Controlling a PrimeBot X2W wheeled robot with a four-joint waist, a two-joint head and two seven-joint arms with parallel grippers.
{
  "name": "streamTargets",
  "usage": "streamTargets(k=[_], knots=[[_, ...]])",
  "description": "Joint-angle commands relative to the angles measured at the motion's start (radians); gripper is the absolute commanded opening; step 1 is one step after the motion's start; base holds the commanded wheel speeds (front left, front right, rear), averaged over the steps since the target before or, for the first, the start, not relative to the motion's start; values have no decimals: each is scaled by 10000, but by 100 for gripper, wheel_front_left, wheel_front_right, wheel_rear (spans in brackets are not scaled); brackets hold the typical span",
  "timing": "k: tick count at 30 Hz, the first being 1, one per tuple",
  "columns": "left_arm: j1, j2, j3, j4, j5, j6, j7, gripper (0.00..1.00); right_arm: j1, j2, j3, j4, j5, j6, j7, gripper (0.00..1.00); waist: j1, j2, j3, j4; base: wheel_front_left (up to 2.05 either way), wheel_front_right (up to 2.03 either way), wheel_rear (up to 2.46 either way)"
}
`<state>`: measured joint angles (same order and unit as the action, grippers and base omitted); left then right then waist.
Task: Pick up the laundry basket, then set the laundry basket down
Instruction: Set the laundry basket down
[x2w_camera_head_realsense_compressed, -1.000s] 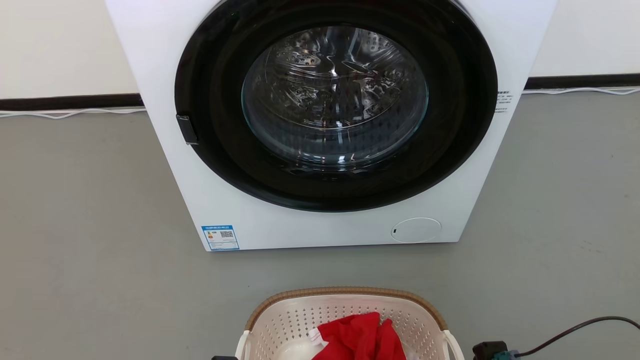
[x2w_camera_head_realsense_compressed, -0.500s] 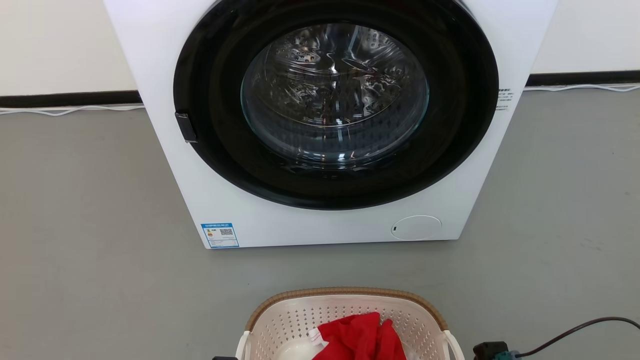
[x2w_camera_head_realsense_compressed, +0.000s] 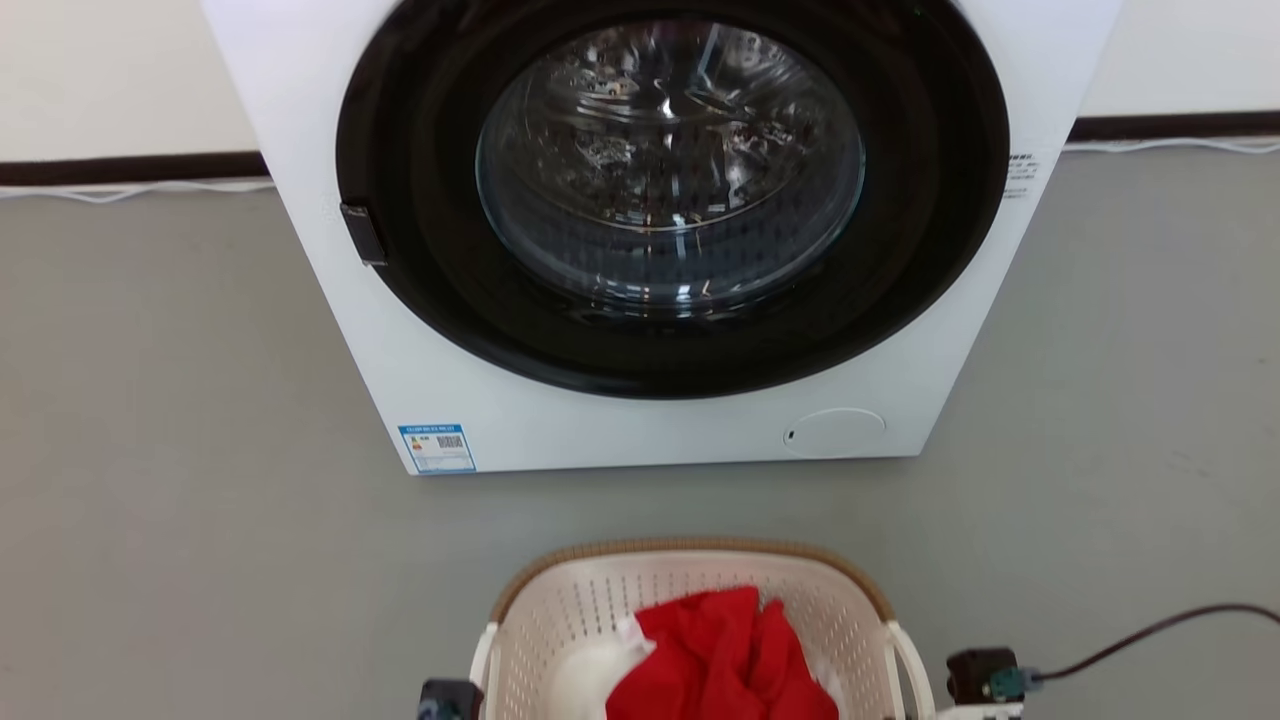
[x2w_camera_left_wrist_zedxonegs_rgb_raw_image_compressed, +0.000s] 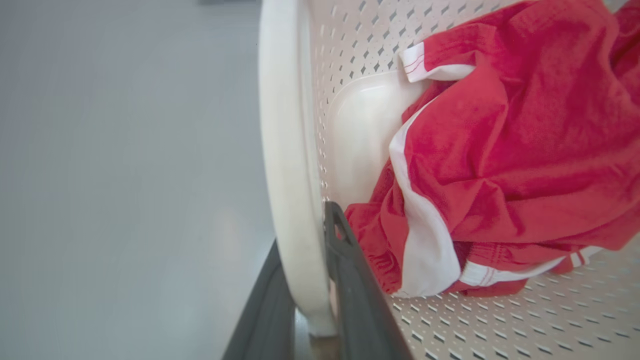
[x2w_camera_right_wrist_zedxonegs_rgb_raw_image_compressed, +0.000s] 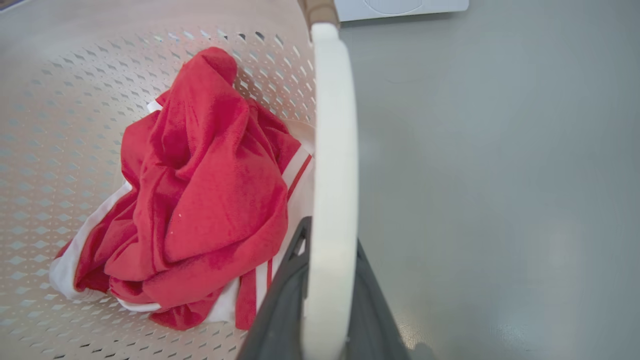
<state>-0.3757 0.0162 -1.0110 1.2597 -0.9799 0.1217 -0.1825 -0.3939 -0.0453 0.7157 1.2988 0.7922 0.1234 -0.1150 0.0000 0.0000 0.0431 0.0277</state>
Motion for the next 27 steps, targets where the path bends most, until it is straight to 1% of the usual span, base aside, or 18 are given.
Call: streamTargets(k=[1, 7, 12, 19, 20, 27], knots=[[-541, 340, 136, 36, -18, 88, -163, 0, -323, -49, 185, -84, -41, 73, -231, 0, 0, 0, 108, -2, 0, 0, 0], [-991, 340, 103, 11, -37, 129, -256, 0, -728, -49, 33, -82, -207, 73, -302, 0, 0, 0, 601, 12, 0, 0, 0], [-1595, 340, 108, -16, -32, 208, -370, 0, -1356, -49, -120, -82, -403, 73, -409, 0, 0, 0, 1417, 41, 0, 0, 0], [-2896, 340, 250, -113, -10, 422, -605, 0, -2791, -49, -710, -81, -992, 73, -626, 0, 0, 0, 3356, 116, 0, 0, 0], [-2896, 340, 250, -113, -10, 422, -605, 0, -2791, -49, -710, -81, -992, 73, -626, 0, 0, 0, 3356, 116, 0, 0, 0], [-4259, 340, 444, -306, 6, 603, -742, 0, -4254, -49, -1820, -81, -2167, 73, -729, 0, 0, 0, 5510, 208, 0, 0, 0]])
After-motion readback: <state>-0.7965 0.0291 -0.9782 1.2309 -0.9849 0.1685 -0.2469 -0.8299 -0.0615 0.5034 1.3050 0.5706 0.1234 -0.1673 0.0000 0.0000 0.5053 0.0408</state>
